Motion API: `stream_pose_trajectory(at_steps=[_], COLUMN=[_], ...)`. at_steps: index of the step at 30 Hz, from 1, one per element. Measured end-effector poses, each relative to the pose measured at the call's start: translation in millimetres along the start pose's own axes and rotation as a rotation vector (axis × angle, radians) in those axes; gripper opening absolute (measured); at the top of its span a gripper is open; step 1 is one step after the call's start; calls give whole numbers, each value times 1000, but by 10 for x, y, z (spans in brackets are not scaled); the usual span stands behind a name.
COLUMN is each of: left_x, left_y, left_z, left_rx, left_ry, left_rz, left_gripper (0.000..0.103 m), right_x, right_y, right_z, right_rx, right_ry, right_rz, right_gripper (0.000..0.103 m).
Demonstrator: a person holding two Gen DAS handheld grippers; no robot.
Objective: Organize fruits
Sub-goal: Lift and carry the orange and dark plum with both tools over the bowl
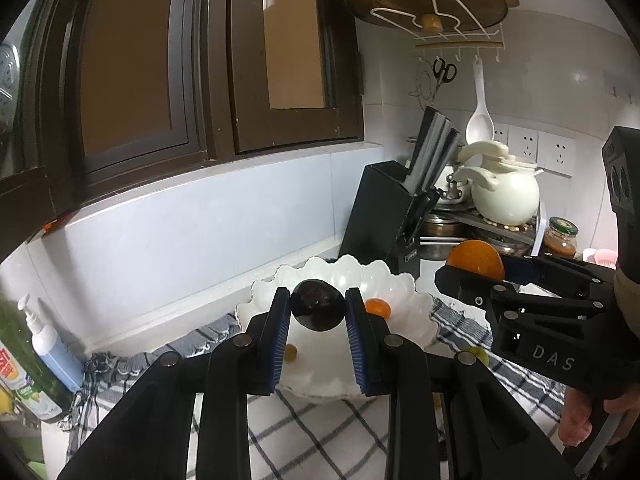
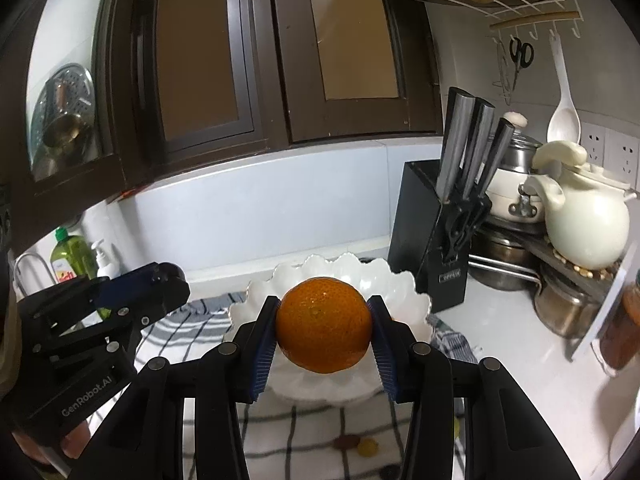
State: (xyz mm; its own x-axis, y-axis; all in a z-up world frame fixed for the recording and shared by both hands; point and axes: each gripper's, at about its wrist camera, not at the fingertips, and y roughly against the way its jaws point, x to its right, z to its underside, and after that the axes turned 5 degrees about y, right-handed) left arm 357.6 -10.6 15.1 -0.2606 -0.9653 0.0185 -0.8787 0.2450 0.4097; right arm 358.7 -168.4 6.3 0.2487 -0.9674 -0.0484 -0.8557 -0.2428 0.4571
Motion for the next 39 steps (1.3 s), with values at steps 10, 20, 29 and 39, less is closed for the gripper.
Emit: stream_pose_trajectory(at_steps=[10,20,29,39], left_x=[-77,-228,-384,-460], left_y=[-303,-805,-1363,-2009], left_z=[-239,-398,-528,-397], left_rx=[-18,-95,-210,-381], left_ry=[5,48,89,116], left_rz=[-7,-26,-37,-65], left_gripper=[28,28,28,28], right_x=[88,188,299,433], right_y=[-387,-962,-1519,-2176], right_z=[-243,-436,-513,-446], right_rx=[-28,-99,-199,-371], right_ry=[17,39,38,35], right_rz=[-10,13,13,23], right_gripper=[45,45,45,45])
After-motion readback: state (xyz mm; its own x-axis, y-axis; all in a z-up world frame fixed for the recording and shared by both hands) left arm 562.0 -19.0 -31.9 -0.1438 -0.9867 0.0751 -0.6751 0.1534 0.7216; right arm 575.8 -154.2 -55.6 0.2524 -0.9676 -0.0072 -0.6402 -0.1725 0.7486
